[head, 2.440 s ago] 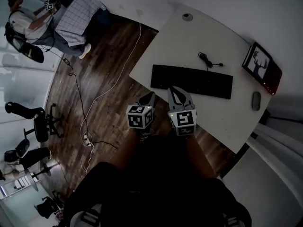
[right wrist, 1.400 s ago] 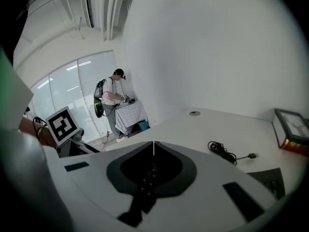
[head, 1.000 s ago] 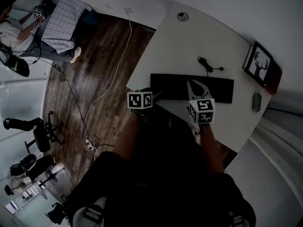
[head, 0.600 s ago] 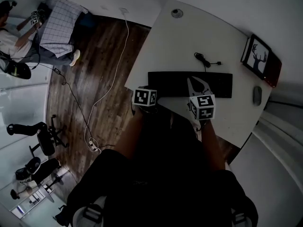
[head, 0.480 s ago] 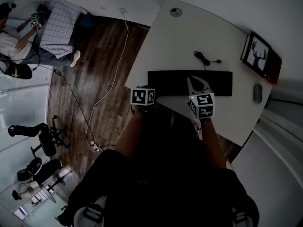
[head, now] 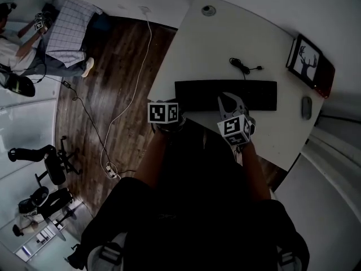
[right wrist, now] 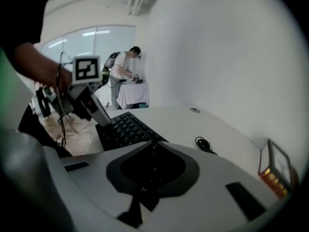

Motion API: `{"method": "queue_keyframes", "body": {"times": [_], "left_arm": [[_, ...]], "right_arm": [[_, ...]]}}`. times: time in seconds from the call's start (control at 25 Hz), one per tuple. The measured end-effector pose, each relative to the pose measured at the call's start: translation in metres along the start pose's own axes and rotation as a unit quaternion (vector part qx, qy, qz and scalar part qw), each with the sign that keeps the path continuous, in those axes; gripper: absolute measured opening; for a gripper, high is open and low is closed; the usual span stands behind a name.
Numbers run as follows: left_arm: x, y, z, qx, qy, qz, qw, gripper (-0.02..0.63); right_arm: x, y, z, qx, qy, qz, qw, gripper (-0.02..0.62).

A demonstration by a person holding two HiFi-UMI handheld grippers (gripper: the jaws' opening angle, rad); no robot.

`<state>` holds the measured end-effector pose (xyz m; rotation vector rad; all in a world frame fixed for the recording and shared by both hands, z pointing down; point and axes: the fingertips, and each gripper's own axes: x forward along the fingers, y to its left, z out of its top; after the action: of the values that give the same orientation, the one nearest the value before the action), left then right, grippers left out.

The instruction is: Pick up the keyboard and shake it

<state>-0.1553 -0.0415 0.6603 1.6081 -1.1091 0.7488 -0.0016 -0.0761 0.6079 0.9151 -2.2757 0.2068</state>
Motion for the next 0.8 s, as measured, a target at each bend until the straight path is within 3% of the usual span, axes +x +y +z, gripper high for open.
{"method": "queue_keyframes", "body": {"times": [0.12, 0.2, 0.24, 0.32, 0.4, 0.6, 0.68, 0.8], "left_arm": [[-0.005, -0.002, 0.001, 0.003, -0.004, 0.0, 1.0, 0.192], [-0.01, -0.004, 0.003, 0.003, -0.008, 0.0, 1.0, 0.19], [-0.013, -0.005, 0.005, 0.002, -0.01, -0.003, 0.9999, 0.163], [-0.017, -0.009, 0.009, -0.003, -0.011, -0.016, 0.9998, 0.141], [-0.018, -0.012, 0.01, -0.005, -0.009, -0.025, 0.9996, 0.132], [-0.021, -0.025, 0.007, 0.006, -0.01, -0.033, 0.9994, 0.129], [-0.02, -0.03, 0.007, 0.009, -0.015, -0.041, 0.999, 0.126], [-0.022, -0.032, 0.009, 0.003, -0.024, -0.056, 0.9982, 0.129]], "right_arm": [[0.004, 0.029, -0.007, -0.103, 0.013, 0.01, 0.995, 0.043], [0.007, 0.047, -0.011, -0.169, 0.027, 0.019, 0.985, 0.253], [0.008, 0.054, -0.013, -0.201, 0.035, 0.02, 0.979, 0.301], [0.01, 0.065, -0.019, -0.253, 0.052, 0.013, 0.966, 0.33], [0.017, 0.07, -0.028, -0.3, 0.073, -0.01, 0.951, 0.345], [0.032, 0.058, -0.026, -0.406, 0.089, -0.135, 0.9, 0.347], [0.032, 0.056, -0.026, -0.408, 0.09, -0.134, 0.898, 0.25], [0.027, 0.058, -0.023, -0.398, 0.08, -0.119, 0.906, 0.228]]}}
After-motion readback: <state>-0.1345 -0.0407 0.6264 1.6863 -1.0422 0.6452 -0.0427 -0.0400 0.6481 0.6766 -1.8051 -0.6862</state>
